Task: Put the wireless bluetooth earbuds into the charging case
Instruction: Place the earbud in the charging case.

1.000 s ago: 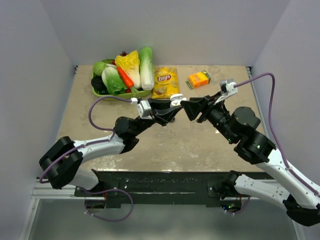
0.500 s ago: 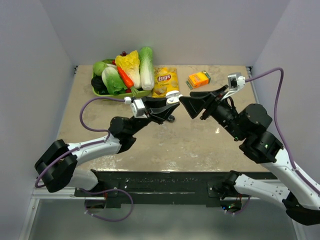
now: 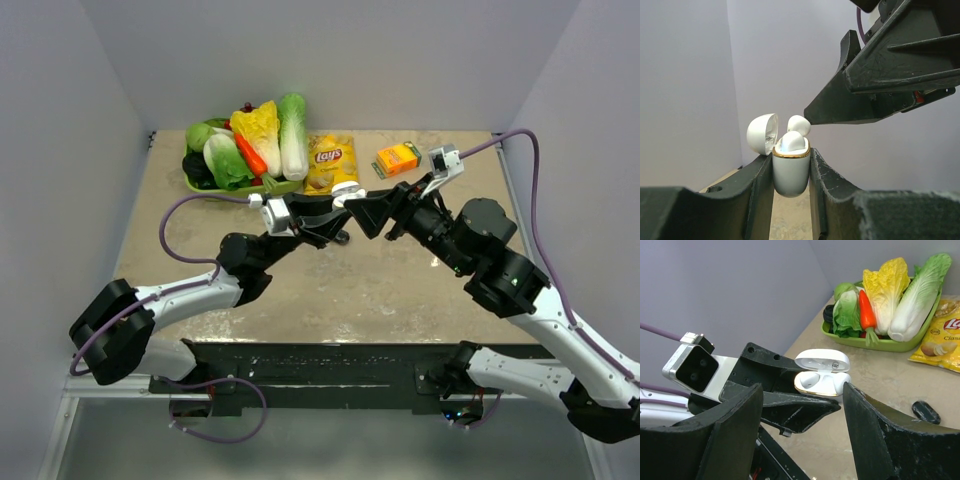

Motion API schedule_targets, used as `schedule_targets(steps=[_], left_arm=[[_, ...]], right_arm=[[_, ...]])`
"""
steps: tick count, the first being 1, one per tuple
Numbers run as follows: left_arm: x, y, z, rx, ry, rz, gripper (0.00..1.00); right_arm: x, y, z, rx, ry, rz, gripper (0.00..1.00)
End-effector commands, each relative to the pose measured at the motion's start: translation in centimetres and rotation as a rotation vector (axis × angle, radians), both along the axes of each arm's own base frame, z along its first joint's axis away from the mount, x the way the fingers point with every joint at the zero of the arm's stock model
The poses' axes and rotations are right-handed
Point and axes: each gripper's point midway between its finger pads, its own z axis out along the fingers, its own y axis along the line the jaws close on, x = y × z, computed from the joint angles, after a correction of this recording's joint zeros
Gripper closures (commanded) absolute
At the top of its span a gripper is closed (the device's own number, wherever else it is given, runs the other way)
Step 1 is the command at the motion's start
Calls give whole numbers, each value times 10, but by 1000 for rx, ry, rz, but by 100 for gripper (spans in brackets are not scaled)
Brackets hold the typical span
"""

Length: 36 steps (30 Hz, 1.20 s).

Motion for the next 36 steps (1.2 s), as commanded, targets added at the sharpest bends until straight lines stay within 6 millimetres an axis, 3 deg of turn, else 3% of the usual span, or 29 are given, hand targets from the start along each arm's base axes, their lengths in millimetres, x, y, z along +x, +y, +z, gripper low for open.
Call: schedule_targets(steps=[1, 7, 22, 25, 30, 36], left_arm=[[-72, 78, 115, -464, -433, -6, 100], [-71, 78, 115, -463, -434, -5, 100], [-69, 75, 112, -458, -426, -7, 100], [-69, 76, 113, -459, -429, -2, 100], [-67, 82, 113, -459, -433, 23, 100], [-71, 89, 115, -466, -439, 25, 100]], right_arm=[[-5, 2, 18, 39, -25, 25, 32], [-6, 10, 13, 34, -13, 60, 32], [-15, 25, 24, 77, -29, 146, 32], [-14, 18, 28, 77, -50, 119, 31], [-8, -11, 40, 61, -70, -13, 29], [3, -31, 20, -4, -43, -126, 28]])
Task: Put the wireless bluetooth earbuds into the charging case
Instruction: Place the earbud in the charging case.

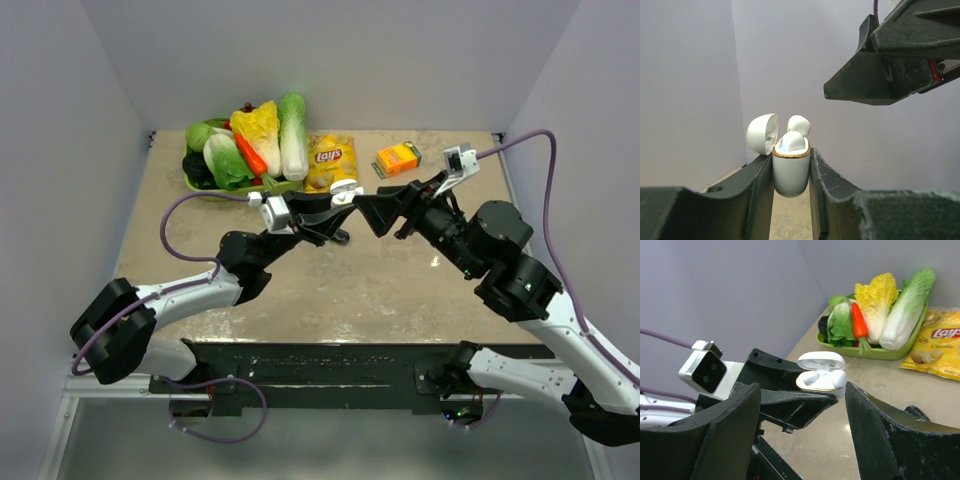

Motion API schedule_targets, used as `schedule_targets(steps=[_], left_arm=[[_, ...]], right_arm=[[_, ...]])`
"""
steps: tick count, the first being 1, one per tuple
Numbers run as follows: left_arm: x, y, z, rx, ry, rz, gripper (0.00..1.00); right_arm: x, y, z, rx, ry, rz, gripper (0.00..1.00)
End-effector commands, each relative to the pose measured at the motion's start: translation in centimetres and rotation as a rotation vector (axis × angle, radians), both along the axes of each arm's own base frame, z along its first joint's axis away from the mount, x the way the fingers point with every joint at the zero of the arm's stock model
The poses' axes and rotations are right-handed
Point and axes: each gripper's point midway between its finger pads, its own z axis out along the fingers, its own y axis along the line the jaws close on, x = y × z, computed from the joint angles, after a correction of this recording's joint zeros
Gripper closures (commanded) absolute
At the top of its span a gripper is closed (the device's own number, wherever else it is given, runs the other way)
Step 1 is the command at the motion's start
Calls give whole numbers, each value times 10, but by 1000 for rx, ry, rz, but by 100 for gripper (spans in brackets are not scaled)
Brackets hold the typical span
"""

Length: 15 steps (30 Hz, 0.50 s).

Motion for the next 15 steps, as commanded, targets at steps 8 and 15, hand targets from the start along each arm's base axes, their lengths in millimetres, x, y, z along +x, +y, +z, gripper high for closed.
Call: schedule_targets(steps=[8, 15], left_arm=[[-85, 88, 122, -474, -460, -19, 100], [-83, 86, 118, -468, -446, -17, 100]], right_arm=[[13, -5, -9, -32, 13, -73, 28], [9, 15, -9, -4, 8, 11, 29]])
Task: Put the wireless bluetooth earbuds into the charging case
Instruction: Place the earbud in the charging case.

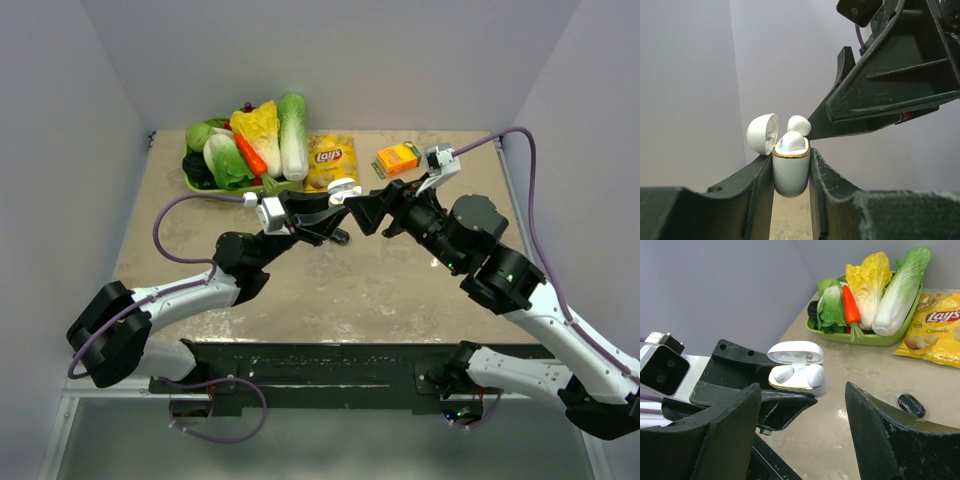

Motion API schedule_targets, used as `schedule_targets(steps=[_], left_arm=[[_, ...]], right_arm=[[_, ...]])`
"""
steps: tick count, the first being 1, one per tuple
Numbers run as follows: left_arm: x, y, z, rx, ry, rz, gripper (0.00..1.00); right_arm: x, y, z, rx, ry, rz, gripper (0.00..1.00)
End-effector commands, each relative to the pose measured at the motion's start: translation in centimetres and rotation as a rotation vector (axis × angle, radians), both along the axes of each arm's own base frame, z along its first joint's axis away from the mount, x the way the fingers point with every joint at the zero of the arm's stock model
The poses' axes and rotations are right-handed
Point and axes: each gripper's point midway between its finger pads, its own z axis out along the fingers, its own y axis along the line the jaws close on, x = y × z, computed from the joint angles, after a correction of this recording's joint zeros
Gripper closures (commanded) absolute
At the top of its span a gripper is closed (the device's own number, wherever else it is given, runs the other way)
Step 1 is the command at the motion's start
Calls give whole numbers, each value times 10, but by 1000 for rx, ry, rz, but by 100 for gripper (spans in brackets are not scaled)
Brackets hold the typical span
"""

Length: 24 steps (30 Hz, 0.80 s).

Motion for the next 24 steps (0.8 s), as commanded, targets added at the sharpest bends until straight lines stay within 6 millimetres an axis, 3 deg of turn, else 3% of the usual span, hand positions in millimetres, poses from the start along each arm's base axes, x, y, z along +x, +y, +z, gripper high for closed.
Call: schedule_targets(steps=[1, 24], left_arm=[[-77, 82, 108, -453, -424, -11, 100], [-69, 78, 102, -445, -401, 6, 100]], right_arm=[[-6, 10, 18, 67, -46, 59, 29], [-21, 33, 28, 111, -55, 169, 30]])
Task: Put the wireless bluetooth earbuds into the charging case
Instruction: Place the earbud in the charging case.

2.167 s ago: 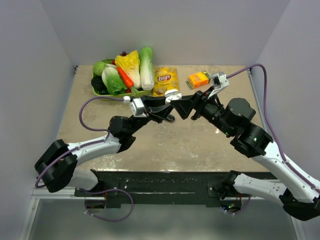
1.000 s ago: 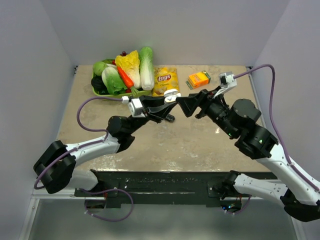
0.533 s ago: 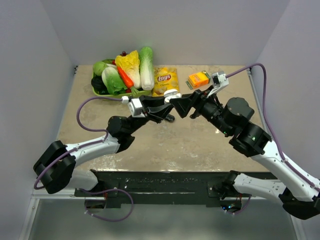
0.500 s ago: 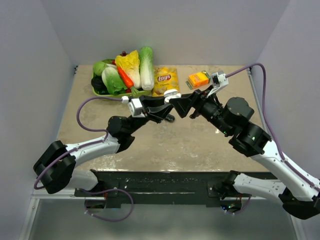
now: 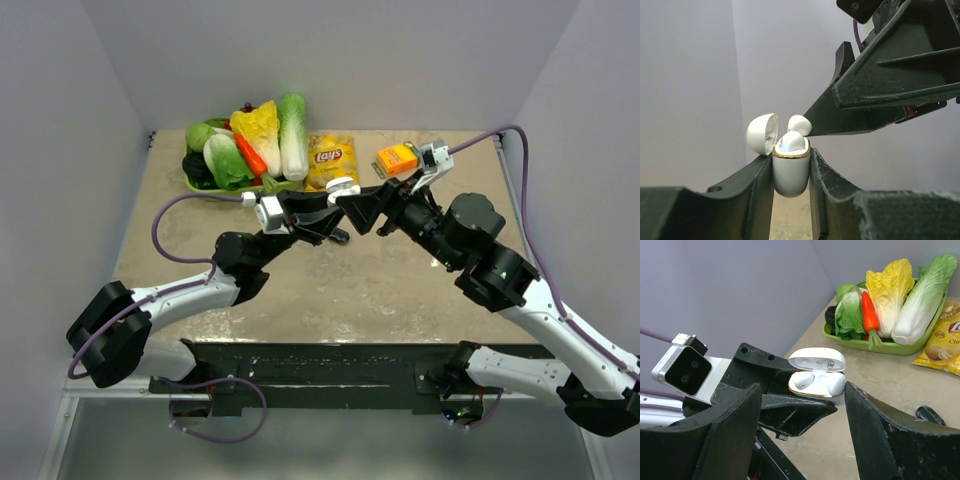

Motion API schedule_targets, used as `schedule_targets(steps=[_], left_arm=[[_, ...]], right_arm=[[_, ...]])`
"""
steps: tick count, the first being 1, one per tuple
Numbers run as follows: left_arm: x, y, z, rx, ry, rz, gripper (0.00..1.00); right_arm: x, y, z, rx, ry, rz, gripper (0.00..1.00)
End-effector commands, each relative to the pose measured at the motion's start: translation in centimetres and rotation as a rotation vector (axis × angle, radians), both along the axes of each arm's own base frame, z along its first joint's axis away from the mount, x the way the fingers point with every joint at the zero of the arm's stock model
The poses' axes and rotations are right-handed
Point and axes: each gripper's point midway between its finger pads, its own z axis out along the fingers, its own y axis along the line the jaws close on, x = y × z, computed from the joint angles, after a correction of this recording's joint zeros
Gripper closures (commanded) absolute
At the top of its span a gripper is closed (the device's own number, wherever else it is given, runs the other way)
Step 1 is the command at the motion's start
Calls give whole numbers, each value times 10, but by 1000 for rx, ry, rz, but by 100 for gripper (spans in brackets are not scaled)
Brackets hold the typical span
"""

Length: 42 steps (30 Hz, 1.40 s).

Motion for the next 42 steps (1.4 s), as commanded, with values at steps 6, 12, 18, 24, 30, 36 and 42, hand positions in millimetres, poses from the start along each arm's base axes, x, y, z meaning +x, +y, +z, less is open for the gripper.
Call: schedule_targets(steps=[6, 12, 18, 24, 30, 36, 42], left_arm=[[-66, 74, 100, -436, -398, 12, 100], [-63, 74, 99, -434, -397, 25, 100], [-62, 74, 98, -433, -395, 23, 100], [-66, 77, 94, -426, -389, 23, 100], [-79, 88, 94, -434, -398, 8, 100], [-93, 95, 98, -436, -423, -26, 100], [-101, 97, 99, -434, -436, -56, 100]], right_arm=[[-22, 20, 21, 68, -33, 106, 30], [-28, 25, 23, 75, -32, 122, 30], [-29, 23, 26, 72, -39, 112, 30], [-22, -22, 46, 65, -99, -59, 28], [-3, -51, 29, -18, -69, -238, 28], [1, -46, -6, -110, -41, -237, 28], [2, -43, -21, -143, -35, -228, 28]])
